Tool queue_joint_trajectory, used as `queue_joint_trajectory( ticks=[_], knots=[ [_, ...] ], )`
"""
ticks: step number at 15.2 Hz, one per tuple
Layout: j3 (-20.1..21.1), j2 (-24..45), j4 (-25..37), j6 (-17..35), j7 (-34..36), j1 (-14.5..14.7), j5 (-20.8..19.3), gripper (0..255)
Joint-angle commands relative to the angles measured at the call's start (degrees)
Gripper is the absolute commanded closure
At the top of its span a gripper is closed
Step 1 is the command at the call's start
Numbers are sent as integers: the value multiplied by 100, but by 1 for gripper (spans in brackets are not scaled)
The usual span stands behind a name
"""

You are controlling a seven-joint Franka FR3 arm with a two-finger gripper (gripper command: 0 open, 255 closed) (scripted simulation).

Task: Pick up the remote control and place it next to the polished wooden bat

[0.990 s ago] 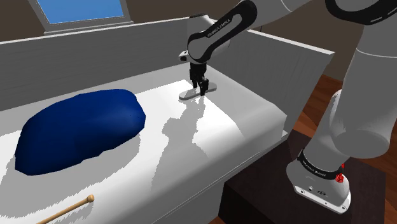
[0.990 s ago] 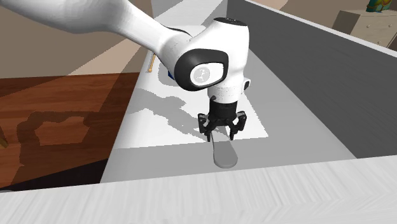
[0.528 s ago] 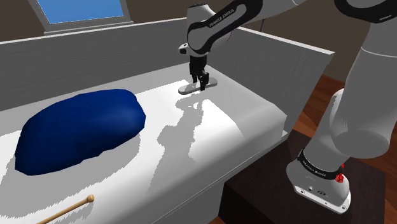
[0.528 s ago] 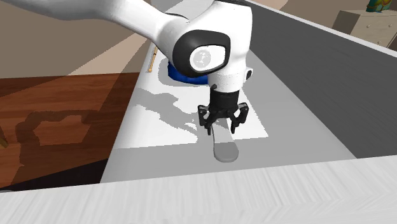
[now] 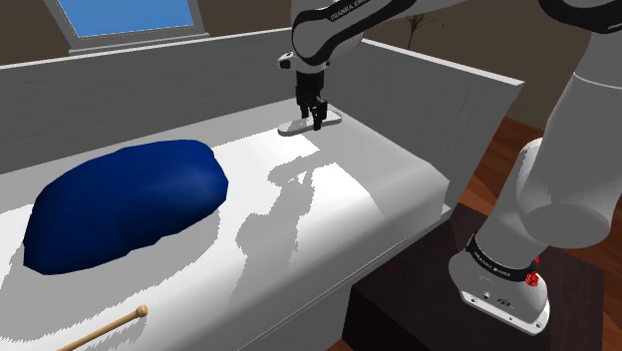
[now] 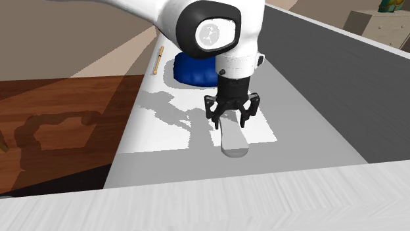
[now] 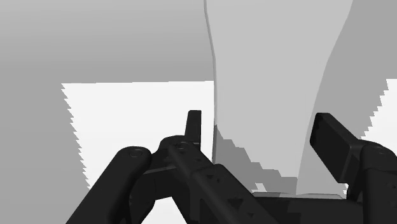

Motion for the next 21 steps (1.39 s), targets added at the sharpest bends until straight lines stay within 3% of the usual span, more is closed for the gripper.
queue_joint_trajectory(
  ticks=[1,3,12,21],
  knots=[
    [-1,-52,102,-154,2,1,-8,255],
    [-1,-78,160,-238,4,2,-13,255],
    [579,-590,-454,-153,1246,623,-106,255],
    [1222,-669,-536,-176,2492,1230,-99,255]
  ],
)
